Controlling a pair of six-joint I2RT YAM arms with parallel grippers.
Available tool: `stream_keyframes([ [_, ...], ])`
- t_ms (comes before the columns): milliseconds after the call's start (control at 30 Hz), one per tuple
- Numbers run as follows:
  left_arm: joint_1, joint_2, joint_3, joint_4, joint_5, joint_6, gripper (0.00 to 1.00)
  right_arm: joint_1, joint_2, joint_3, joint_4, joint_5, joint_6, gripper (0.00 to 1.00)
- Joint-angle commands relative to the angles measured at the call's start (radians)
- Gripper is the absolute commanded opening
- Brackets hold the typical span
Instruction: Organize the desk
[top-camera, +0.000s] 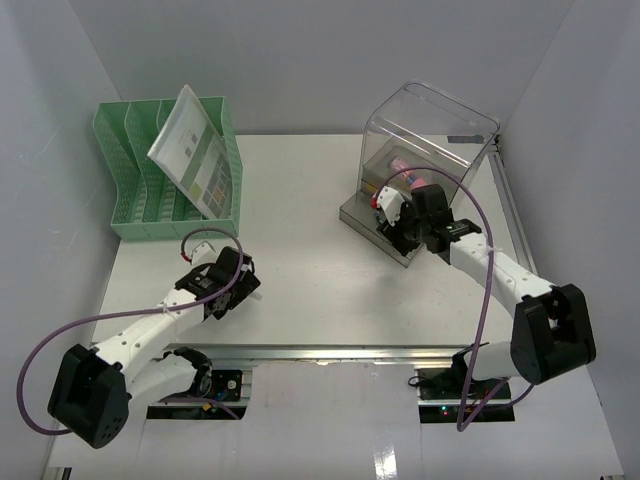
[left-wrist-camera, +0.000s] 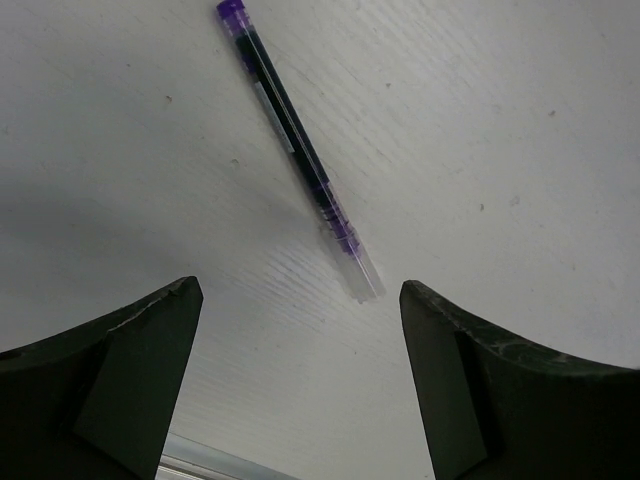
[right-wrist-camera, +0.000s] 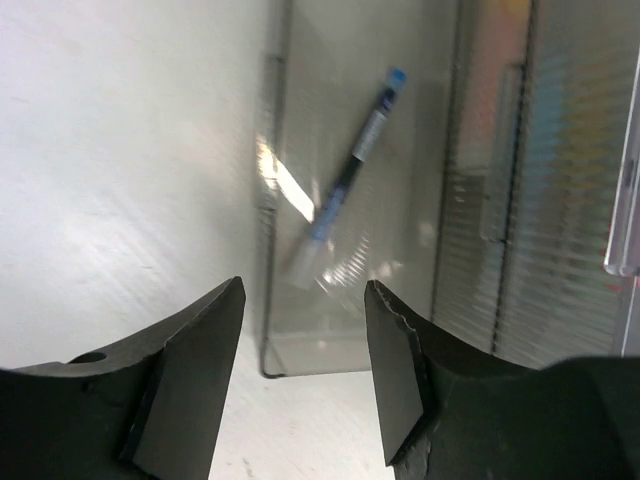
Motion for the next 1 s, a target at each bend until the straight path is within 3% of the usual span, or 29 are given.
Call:
stream_keyframes([
  [0,0.088,0.095,0.048,0.034,0.054,0.065,0.88,-0.069,-0.134,-0.033,-0.016,-0.312,0.008,0.59],
  [100,0.124,0.186,0.075,0.092,0.091,0.109,0.78,-0.108,-0.211,-0.077,-0.012,-0.407,0.003,0.59],
  [267,0.147,0.372,0.147,0.108,0.098,0.159,0.46,-0.155,-0.268,-0.104,-0.006,-0.467,0.013,0.59],
  [400,0.148,0.423,0.158,0.108,0.119,0.165,0.20,-0.179,-0.289,-0.110,-0.004,-0.488,0.016,0.59],
  [600,0.148,0.381,0.105,0.136,0.181,0.200,0.10,-0.193,-0.326,-0.114,-0.004,-0.517,0.022,0.59],
  [733,0.148,0.310,0.085,0.178,0.315,0.263,0.02,-0.210,-0.351,-0.116,-0.004,-0.540,0.025,0.59],
  [867,0.135,0.222,0.048,0.330,0.642,0.329,0.00,-0.236,-0.384,-0.124,-0.002,-0.564,0.029,0.59],
  [967,0.112,0.145,-0.014,0.603,0.937,0.309,0.00,-0.272,-0.410,-0.130,-0.001,-0.590,0.032,0.59],
])
